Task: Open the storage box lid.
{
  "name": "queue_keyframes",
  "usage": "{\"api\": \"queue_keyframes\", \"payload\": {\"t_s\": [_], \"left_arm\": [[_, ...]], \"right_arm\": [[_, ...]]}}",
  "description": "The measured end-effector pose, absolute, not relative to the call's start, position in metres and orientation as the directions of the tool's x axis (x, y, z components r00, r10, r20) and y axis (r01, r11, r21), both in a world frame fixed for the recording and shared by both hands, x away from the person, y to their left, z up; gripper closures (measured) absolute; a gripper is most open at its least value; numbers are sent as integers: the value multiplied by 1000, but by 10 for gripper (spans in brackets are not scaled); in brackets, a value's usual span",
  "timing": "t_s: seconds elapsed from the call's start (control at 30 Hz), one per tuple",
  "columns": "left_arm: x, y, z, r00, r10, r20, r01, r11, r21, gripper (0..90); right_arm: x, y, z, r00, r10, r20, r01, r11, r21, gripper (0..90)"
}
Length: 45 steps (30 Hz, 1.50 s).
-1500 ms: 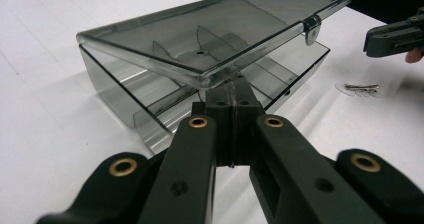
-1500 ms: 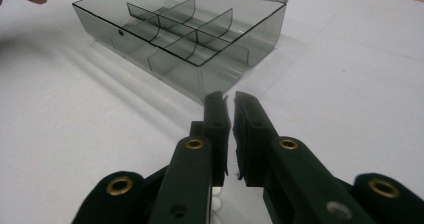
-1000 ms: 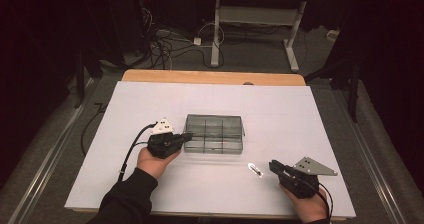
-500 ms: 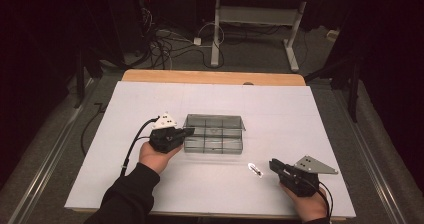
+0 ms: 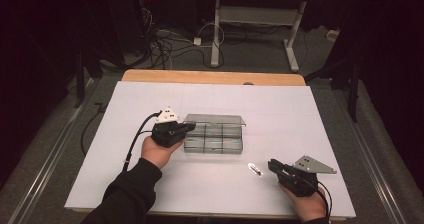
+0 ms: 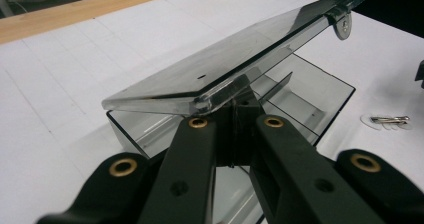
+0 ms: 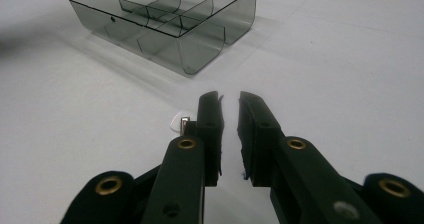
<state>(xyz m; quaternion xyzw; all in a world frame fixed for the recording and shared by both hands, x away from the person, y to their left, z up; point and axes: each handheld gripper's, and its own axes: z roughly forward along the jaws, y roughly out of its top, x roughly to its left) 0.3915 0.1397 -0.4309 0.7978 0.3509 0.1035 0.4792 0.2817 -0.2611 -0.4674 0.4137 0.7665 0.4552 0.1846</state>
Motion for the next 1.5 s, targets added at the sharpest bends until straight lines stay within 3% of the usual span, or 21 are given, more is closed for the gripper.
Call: {"api": "queue_keyframes", "payload": {"t_s": [1.5], "left_arm": [[431, 127, -415, 699, 701, -142, 467, -297, 833, 879]], "right_arm": [[282, -260, -466, -600, 794, 98, 465, 246, 850, 805]]}}
